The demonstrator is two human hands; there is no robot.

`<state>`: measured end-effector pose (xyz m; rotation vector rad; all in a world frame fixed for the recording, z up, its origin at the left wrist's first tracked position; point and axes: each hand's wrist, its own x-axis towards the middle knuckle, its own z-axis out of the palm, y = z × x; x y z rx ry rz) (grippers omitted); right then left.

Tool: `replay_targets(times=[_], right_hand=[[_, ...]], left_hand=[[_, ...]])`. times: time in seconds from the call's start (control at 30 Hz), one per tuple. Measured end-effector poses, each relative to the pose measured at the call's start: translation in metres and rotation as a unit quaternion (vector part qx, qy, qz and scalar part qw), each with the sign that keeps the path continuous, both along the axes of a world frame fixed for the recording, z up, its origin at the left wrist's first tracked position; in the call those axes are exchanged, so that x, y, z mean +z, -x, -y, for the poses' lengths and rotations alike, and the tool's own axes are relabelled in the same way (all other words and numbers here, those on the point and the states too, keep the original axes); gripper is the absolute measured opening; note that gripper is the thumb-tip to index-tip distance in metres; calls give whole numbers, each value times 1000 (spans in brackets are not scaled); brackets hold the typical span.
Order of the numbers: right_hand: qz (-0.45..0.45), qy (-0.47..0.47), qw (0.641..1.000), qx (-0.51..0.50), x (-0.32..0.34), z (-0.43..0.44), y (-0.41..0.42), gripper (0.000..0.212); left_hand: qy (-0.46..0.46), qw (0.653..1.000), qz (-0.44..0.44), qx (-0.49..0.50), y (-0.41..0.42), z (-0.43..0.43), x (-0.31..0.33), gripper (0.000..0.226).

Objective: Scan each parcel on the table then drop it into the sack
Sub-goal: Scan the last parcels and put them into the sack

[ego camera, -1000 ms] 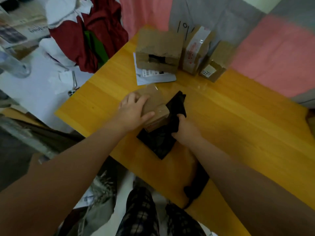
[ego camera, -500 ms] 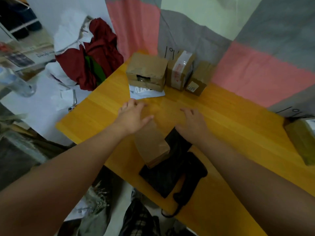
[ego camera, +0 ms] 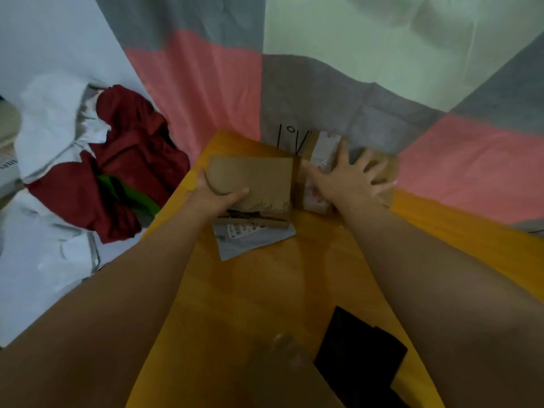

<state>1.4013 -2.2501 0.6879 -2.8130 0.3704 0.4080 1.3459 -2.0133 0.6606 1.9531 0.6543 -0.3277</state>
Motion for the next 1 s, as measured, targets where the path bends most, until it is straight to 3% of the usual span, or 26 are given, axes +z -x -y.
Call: replay_targets(times=[0.1, 0.23, 0.47, 0.6, 1.0], right_hand=[[-43, -14, 999, -20, -11, -1, -11, 110], [-58, -39, 998, -11, -8, 10, -5, 103], [-40, -35, 999, 5, -9, 48, 28, 88], [-35, -37, 999, -10, -7, 87, 60, 86], [-43, -40, 989, -132, -2, 252, 203, 92]], left_hand=[[68, 997, 18, 12, -7, -9, -13, 109], [84, 996, 28, 8, -10, 12, -8, 82], [123, 991, 50, 1, 7, 41, -9, 72], [131, 990, 35, -47, 25, 67, -9, 80], [151, 968, 13, -198, 102, 236, 8, 79]])
